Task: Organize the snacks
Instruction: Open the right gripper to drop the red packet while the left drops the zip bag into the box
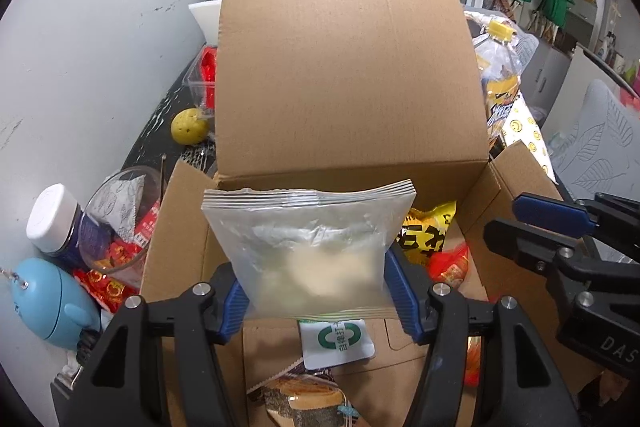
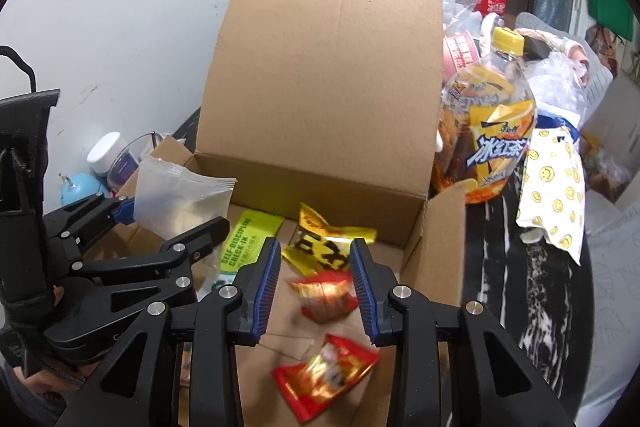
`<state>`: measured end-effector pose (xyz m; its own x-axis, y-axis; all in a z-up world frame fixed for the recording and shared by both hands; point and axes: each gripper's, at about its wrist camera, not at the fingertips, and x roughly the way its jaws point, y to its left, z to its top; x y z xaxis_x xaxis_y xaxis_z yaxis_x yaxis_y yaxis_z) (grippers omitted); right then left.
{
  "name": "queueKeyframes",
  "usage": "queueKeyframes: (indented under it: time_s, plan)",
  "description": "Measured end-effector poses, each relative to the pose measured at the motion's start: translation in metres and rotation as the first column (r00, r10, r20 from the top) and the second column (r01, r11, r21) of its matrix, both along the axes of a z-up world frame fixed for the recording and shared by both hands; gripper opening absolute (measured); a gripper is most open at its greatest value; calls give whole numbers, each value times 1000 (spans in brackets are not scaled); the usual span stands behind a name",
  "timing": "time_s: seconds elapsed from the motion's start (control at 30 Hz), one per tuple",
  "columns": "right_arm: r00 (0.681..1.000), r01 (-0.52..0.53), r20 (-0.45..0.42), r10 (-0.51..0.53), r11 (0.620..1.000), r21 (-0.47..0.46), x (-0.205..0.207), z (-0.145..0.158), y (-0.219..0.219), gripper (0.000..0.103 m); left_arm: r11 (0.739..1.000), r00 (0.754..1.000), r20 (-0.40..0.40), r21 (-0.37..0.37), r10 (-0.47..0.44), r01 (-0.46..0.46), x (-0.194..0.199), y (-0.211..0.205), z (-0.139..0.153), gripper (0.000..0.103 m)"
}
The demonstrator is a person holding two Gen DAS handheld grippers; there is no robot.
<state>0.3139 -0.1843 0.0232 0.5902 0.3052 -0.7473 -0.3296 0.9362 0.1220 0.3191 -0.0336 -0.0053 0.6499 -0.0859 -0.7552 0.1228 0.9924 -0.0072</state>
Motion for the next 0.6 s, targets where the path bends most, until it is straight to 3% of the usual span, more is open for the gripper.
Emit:
queueKeyframes:
  time_s: [0.2,0.33,0.6]
  plan:
    - [1000,18,2,-18,1000,-5,-17,9,-8,40,1000,1000,-24,18,15,-14,-11,-4,4,63]
    - [999,30,27,-30,1000,-8,-31,21,-12,47,999,1000,6,29,18,-18,-26,-7,18,63]
    - [995,48,92,-48,999,-4,-67,52,-16,47,999,997,73,36,8,-10,-64,-10,53,64]
